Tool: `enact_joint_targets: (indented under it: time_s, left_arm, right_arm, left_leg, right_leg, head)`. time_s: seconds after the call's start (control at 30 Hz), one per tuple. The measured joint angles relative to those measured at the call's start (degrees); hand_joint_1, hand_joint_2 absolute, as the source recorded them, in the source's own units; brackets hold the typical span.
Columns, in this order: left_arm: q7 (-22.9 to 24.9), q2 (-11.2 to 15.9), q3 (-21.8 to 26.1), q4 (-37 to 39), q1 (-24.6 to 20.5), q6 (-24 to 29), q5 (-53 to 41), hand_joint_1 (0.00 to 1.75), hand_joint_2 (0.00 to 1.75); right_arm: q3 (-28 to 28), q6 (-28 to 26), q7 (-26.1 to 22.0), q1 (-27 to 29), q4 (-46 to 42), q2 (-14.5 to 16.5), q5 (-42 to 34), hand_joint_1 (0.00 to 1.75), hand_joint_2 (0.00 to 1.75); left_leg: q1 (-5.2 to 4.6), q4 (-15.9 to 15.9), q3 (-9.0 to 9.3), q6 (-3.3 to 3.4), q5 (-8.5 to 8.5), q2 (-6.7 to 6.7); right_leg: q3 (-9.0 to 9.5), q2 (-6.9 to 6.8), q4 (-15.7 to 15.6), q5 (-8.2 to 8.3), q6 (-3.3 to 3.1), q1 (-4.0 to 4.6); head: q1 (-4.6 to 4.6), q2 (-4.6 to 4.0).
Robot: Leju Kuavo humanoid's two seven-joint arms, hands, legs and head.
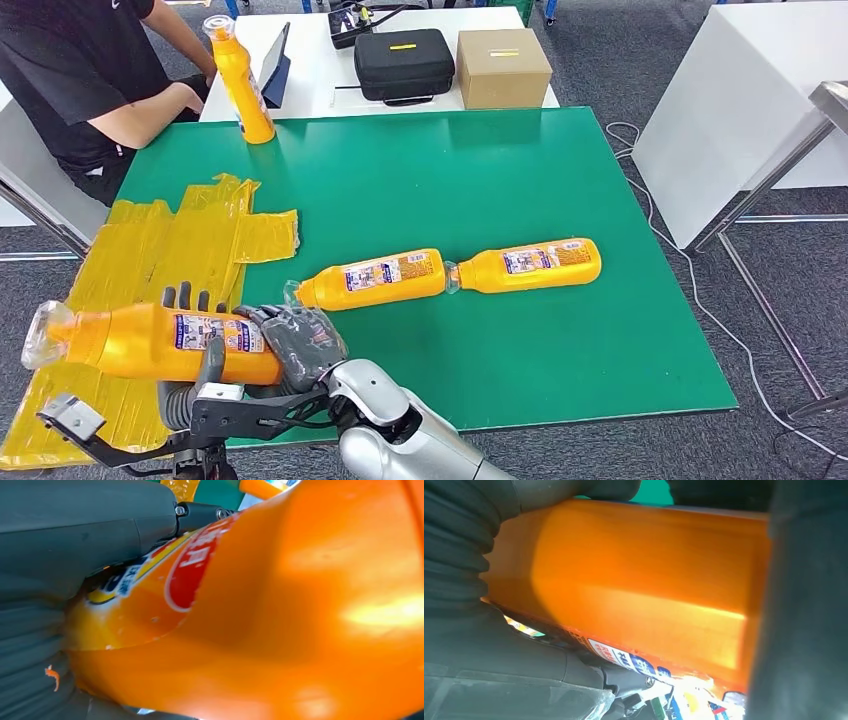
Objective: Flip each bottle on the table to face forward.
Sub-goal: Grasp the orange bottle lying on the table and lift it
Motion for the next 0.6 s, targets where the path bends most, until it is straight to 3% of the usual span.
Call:
enact_joint_targets:
  time_s: [0.13,0.27,0.6]
  left_arm:
    - [0.22,-0.44,1.2,-0.03,0.03,0.42,-0.08,0.06,1.75]
    - [0.68,-0.74,2.52,-0.03,0.16,0.45,-0.08,1.74,1.75]
    - [0.72,-1.71,4.59,-0.03,0.53,0.45,-0.07,1.75,1.75]
  right_arm:
    - [0.81,0.93,0.68,0.04,0.32,-0.05,0.35,1.75,1.75]
    - [1.24,1.37,0.86,-0.11,1.44,-0.01,0.3,1.75,1.75]
    - [2.06,1.66,0.86,-0.87,3.55,0.45,0.16,1.75,1.75]
  left_leg:
    - [-0.01,0.0,0.0,0.01,0.0,0.0]
    - [-0.01,0.0,-0.01,0.01,0.0,-0.01]
    - [0.0,0.0,-0.01,0.0,0.0,0.0]
  right_leg:
    - [0.01,0.0,0.0,0.0,0.0,-0.01]
    - [0.0,0.0,0.0,0.0,0.0,-0.01]
    - [-0.01,0.0,0.0,0.0,0.0,0.0]
  head:
    - [0.01,0.0]
    - [-0.01,0.02]
    - [-0.01,0.0]
